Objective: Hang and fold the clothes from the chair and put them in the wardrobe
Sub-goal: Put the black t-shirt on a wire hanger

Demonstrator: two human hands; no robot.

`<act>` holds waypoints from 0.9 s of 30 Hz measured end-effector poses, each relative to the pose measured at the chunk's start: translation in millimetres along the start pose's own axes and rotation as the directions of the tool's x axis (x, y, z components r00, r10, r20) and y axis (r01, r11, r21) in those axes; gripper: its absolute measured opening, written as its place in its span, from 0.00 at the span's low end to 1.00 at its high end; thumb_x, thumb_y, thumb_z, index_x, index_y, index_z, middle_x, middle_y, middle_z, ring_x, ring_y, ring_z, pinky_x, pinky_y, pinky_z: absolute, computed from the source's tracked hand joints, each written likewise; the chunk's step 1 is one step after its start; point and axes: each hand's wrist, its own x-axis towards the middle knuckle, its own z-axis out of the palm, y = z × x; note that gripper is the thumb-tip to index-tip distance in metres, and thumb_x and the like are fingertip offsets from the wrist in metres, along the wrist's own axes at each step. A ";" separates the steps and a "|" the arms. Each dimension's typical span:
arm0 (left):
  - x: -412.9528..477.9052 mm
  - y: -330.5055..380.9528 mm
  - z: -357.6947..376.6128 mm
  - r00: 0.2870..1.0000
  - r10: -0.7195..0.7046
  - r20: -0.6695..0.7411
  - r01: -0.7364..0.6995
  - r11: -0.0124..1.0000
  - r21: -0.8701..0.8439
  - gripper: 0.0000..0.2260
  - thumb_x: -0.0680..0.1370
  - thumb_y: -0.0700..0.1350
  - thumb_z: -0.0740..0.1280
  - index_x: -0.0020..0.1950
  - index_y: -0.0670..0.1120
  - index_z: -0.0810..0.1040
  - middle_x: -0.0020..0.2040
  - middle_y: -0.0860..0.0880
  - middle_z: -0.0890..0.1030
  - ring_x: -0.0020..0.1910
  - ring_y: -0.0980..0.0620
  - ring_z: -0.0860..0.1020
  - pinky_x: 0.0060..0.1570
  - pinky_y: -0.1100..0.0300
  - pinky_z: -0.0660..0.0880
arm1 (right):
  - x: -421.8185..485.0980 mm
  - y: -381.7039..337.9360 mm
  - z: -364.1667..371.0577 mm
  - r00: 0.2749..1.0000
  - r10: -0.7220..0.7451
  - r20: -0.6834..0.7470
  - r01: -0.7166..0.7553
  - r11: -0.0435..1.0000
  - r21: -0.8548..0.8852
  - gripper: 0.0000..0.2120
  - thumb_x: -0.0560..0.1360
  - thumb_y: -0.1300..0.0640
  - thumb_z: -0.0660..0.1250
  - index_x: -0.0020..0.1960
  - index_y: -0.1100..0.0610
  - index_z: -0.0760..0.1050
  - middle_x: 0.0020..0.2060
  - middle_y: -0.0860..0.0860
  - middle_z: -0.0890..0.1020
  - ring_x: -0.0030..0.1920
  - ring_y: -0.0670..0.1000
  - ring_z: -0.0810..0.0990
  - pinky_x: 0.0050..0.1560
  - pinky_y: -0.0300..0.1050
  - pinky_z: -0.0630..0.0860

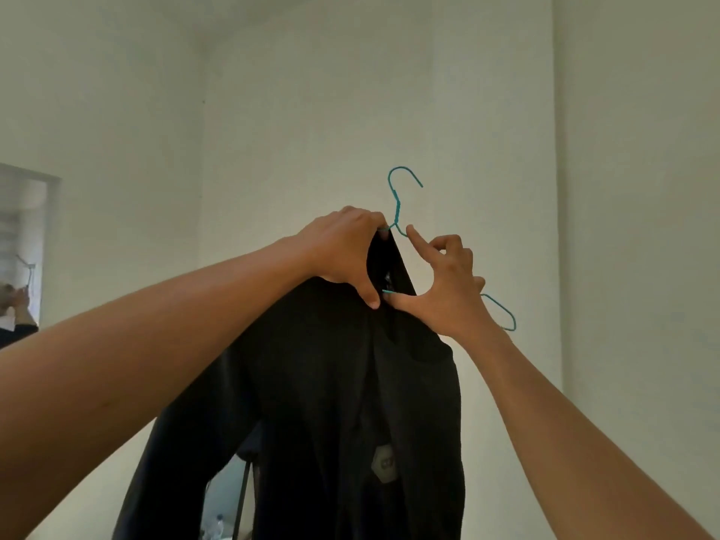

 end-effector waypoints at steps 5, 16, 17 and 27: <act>1.8 -23.6 -10.1 0.991 -0.064 -0.121 0.055 0.996 -0.072 0.39 0.56 0.58 0.83 0.62 0.47 0.74 0.53 0.51 0.76 0.50 0.50 0.76 0.47 0.52 0.79 | -14.6 7.0 16.1 0.994 0.092 0.057 -0.082 0.984 -0.159 0.67 0.62 0.43 0.80 0.75 0.39 0.26 0.77 0.46 0.42 0.79 0.56 0.43 0.71 0.73 0.50; -40.2 -70.0 -5.5 0.973 -0.163 -0.164 0.159 0.987 -0.038 0.51 0.54 0.73 0.77 0.67 0.50 0.60 0.50 0.51 0.75 0.49 0.45 0.78 0.45 0.50 0.75 | -6.1 47.2 8.6 0.964 0.260 -0.059 -0.218 0.896 0.386 0.21 0.72 0.68 0.72 0.63 0.54 0.79 0.43 0.49 0.82 0.37 0.49 0.82 0.46 0.46 0.83; -44.3 -71.9 -3.1 0.973 -0.142 -0.183 0.136 0.990 -0.048 0.55 0.54 0.74 0.76 0.71 0.52 0.56 0.50 0.50 0.74 0.49 0.45 0.78 0.46 0.50 0.75 | -4.7 46.8 5.6 0.968 0.249 -0.026 -0.218 0.891 0.398 0.21 0.73 0.69 0.70 0.62 0.53 0.80 0.42 0.49 0.82 0.36 0.51 0.82 0.43 0.45 0.84; -52.0 -83.3 11.0 0.991 -0.024 -0.132 0.053 0.975 0.216 0.56 0.56 0.82 0.66 0.78 0.60 0.55 0.47 0.54 0.67 0.36 0.51 0.73 0.32 0.58 0.66 | 8.2 62.4 -26.7 0.855 0.364 0.368 -0.517 0.649 0.558 0.14 0.73 0.70 0.71 0.57 0.59 0.81 0.46 0.59 0.83 0.42 0.53 0.80 0.35 0.42 0.80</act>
